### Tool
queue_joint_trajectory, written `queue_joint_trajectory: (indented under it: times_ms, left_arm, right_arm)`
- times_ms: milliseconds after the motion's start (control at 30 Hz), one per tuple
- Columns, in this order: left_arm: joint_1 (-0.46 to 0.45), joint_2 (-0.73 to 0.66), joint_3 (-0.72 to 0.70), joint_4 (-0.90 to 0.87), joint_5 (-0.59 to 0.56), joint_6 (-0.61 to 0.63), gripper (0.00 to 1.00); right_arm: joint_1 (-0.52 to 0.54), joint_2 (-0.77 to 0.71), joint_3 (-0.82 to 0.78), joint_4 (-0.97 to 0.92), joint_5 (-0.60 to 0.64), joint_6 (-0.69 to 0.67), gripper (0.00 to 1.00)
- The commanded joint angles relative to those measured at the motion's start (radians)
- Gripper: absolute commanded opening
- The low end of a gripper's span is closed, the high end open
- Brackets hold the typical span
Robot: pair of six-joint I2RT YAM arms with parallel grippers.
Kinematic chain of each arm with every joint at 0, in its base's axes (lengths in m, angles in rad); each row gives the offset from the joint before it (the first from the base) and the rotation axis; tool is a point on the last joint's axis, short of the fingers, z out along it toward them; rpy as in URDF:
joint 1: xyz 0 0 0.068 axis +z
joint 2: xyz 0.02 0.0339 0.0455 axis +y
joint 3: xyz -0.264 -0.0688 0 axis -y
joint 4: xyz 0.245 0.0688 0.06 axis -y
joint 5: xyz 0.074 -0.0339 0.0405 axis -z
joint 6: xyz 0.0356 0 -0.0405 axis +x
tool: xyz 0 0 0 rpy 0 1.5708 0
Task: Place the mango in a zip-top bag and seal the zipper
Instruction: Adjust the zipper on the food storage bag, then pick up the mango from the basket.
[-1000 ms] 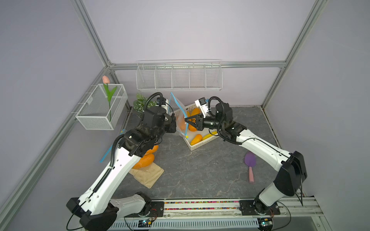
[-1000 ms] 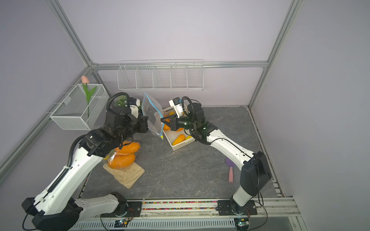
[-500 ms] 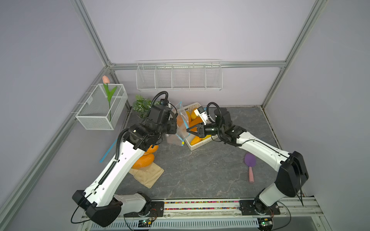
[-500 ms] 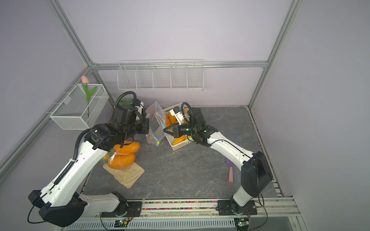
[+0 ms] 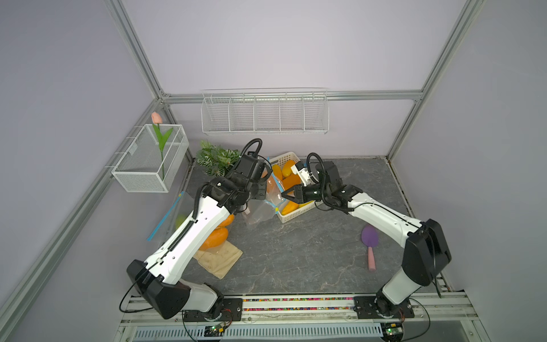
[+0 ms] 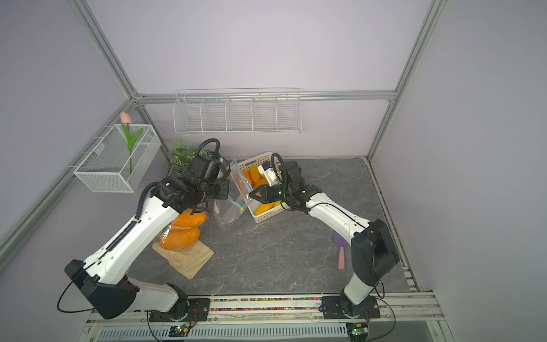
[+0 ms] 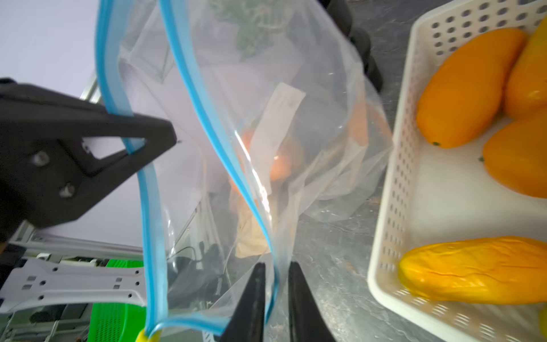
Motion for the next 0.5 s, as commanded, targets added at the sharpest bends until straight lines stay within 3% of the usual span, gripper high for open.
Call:
queue_joint_trajectory:
  times_ms: [0,100,167,300,467]
  left_arm:
    - [0.006,0.019,-0.001,0.054,0.014,-0.028,0.00]
    - [0.007,0.035,-0.012,0.066,0.005,-0.039,0.00]
    - [0.007,0.037,-0.022,0.078,0.002,-0.052,0.00]
    - [0.009,0.025,-0.052,0.109,0.004,-0.066,0.00]
    - [0.012,-0.002,-0.089,0.162,0.035,-0.078,0.00]
  right_arm:
    - [-0.029,0.013,0.021,-0.025,-0.037,-0.044,0.45]
    - [-0.068,-0.035,-0.011,0.045,-0.064,-0.046,0.60]
    - [-0.108,-0.071,-0.034,0.039,0.058,0.009,0.72]
    - [-0.171,-0.041,-0.028,-0.035,0.239,0.166,0.71]
    - [-0.153,0.171,0.172,-0.209,0.293,0.209,0.73]
